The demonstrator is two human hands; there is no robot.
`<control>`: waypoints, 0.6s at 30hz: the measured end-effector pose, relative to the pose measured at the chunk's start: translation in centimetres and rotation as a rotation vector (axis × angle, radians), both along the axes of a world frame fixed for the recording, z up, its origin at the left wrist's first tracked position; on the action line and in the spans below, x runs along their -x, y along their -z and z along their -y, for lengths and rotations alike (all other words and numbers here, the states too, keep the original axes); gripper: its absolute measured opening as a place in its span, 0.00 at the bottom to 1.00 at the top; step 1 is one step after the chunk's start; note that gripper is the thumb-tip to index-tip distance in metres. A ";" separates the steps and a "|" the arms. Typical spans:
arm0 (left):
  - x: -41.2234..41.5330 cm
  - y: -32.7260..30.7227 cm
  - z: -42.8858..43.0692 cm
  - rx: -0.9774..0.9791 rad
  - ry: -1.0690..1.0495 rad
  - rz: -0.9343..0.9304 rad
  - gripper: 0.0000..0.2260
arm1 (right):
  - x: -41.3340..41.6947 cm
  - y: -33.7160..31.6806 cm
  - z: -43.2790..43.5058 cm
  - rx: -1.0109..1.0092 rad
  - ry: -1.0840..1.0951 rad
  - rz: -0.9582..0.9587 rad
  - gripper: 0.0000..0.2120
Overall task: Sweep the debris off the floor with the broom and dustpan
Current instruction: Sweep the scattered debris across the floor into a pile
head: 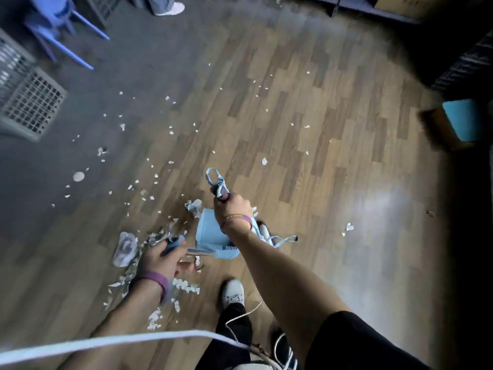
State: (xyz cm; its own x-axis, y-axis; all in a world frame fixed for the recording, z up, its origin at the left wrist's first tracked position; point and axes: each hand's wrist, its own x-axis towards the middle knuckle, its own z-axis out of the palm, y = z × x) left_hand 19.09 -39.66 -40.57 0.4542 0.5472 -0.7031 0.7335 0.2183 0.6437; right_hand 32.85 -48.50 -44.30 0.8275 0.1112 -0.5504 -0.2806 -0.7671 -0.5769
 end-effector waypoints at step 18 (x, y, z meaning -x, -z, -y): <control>-2.6 -2.5 -3.3 -0.021 0.003 0.129 0.08 | -4.8 -4.9 1.7 -0.223 0.116 0.051 0.18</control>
State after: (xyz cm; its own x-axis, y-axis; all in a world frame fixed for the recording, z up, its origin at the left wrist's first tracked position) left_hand 21.73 -36.37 -38.08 0.5419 0.5593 -0.6273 0.6449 0.2020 0.7371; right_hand 37.61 -50.19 -39.42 0.8679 0.1274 -0.4801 -0.3257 -0.5838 -0.7437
